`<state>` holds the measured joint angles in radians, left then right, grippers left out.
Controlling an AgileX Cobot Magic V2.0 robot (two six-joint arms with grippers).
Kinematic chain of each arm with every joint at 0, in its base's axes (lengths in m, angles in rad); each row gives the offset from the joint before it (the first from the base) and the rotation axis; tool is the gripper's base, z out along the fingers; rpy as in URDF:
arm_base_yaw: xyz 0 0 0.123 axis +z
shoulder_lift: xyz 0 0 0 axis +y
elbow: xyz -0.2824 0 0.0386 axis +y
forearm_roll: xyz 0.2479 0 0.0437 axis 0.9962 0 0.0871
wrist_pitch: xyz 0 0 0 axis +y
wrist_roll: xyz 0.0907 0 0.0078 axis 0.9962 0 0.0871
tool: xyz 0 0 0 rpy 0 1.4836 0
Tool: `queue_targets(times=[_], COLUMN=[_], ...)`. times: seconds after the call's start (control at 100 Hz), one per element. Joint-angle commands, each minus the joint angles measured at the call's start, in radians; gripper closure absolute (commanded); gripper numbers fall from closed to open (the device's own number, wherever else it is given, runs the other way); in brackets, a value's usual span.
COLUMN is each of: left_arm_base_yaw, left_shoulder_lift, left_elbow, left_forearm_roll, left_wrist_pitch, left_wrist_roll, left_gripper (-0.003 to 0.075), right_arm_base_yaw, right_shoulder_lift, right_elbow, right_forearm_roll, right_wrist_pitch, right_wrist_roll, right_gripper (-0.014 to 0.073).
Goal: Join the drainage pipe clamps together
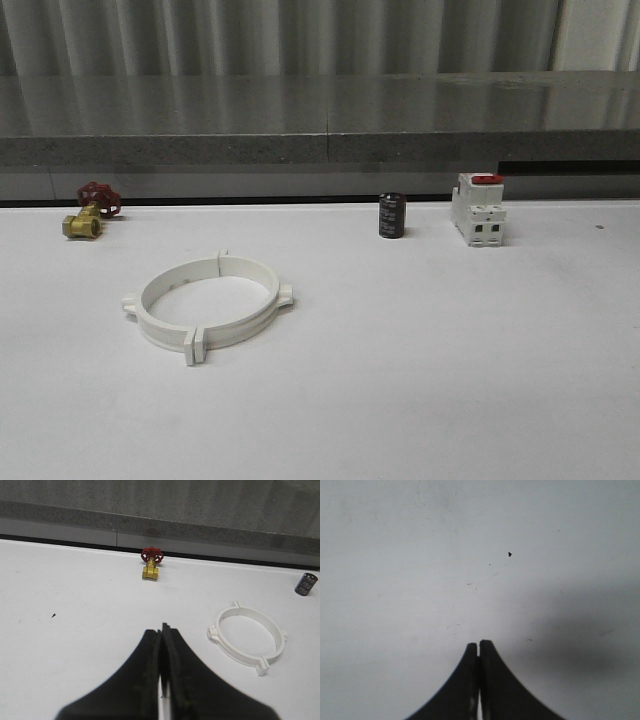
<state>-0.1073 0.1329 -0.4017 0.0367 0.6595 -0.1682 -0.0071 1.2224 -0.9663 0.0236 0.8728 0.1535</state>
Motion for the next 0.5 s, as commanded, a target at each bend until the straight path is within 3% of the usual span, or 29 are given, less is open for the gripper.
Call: queue_targets(times=[0.0,0.49], left_arm_base_yaw=[0.004,0.004], left_shoulder_lift=[0.01,0.01], left_elbow=[-0.024,-0.024], left_forearm_roll=[0.0,0.0], left_wrist_pitch=[-0.075,-0.075], left_wrist_roll=[0.001,0.001], left_gripper=[0.0741,0.0741], right_arm_base_yaw=[-0.027,-0.025], right_shoulder_lift=[-0.097,-0.655], right_elbow=[0.043,0.442], right_forearm_roll=[0.025,0.022], right_wrist_pitch=[-0.098,-0.389], right_wrist_roll=[-0.041,-0.044], right_gripper=[0.0654,0.0654])
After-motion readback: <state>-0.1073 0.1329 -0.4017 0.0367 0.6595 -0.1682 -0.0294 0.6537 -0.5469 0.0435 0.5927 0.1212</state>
